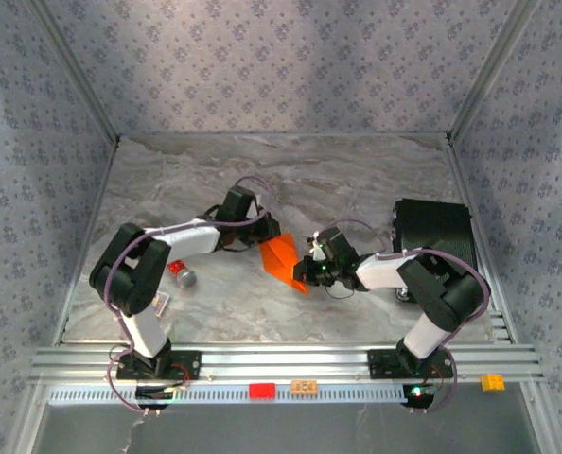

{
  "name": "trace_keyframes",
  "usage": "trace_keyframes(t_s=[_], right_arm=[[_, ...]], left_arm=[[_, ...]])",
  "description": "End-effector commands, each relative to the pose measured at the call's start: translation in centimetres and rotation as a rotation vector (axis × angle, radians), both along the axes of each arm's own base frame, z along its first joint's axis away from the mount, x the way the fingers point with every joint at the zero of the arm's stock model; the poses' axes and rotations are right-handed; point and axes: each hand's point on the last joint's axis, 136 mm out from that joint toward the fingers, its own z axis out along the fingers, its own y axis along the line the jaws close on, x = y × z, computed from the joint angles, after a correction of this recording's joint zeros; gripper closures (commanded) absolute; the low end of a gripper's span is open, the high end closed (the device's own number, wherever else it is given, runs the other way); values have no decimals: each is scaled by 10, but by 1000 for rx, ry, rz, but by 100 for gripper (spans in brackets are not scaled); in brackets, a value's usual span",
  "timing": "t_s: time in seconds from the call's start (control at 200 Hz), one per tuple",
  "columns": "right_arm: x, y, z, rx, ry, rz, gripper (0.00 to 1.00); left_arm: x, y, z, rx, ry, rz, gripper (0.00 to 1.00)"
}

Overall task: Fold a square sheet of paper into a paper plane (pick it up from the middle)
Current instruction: Fourth fold the wing at the center of the table.

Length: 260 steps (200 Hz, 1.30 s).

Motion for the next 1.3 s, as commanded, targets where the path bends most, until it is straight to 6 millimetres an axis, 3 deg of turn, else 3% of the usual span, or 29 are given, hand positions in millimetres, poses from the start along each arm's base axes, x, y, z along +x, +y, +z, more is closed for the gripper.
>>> trace_keyframes(t_s=[0.0, 0.185, 0.375, 0.59, 0.745, 1.069, 1.169, 1.294], right_arm=[[-25, -23, -35, -118, 136, -10, 100], [-24, -22, -30, -106, 126, -7, 100], [-16, -16, 0, -50, 66, -1, 99], [-8, -35, 28, -62, -3, -58, 98], [-2, -21, 42, -1, -28, -35, 98], [14, 16, 35, 27, -12, 17, 99], [15, 22, 31, 14, -4, 29, 99], [13, 20, 11, -34, 33, 24, 99]], left_arm=[[-21, -16, -17, 0, 37, -75, 92], [-27, -15, -50, 51, 110, -61, 93], [-33, 2, -78, 128, 158, -36, 95], [-36, 8, -84, 118, 167, -30, 96], [-35, 5, -82, 106, 163, -33, 96], [-35, 3, -82, 96, 160, -40, 96], [-35, 3, -82, 93, 161, -42, 96], [-35, 3, -83, 92, 161, -41, 96]])
